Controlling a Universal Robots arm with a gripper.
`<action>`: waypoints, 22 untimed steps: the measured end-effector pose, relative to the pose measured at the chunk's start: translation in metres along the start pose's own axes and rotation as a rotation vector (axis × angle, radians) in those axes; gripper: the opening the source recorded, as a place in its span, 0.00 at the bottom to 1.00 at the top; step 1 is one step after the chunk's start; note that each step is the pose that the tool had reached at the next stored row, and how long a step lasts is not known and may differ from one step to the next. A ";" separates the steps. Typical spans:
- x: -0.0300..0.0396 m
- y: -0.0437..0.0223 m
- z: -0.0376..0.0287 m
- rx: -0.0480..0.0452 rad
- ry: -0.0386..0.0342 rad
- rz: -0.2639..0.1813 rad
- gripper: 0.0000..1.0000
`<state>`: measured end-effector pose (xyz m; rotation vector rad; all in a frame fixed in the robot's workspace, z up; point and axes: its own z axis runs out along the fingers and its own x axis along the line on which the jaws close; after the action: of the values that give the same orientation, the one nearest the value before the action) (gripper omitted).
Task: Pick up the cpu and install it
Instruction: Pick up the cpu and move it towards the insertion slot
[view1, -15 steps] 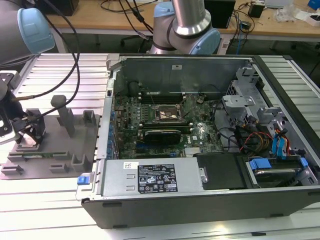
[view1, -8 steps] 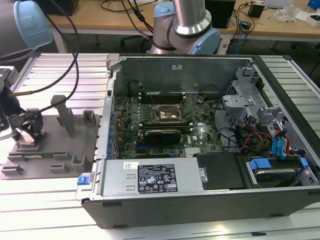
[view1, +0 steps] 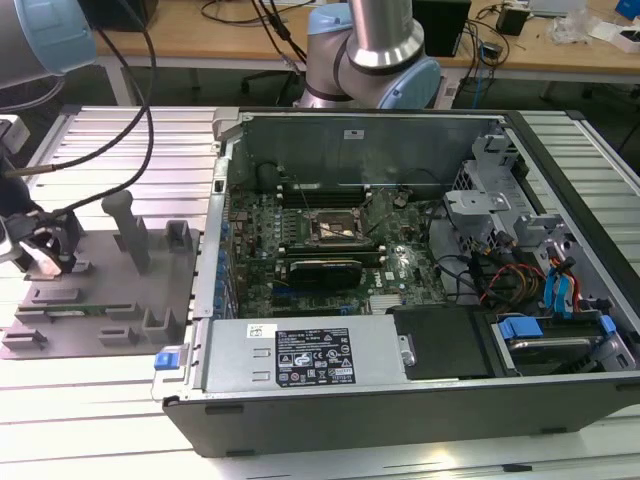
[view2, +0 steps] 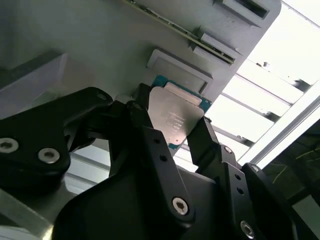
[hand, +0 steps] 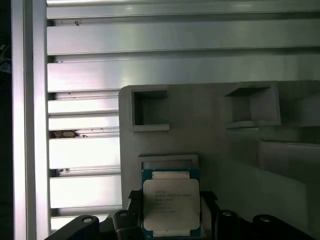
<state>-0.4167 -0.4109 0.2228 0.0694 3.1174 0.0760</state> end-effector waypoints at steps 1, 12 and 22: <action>0.0000 0.0000 -0.0001 -0.0001 -0.0002 0.000 0.55; -0.0003 0.0046 -0.0238 0.0007 -0.0096 -0.001 0.55; -0.0006 0.0103 -0.0457 0.0008 -0.0096 -0.001 0.55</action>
<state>-0.4167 -0.4029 0.2689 0.0685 3.1078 0.0742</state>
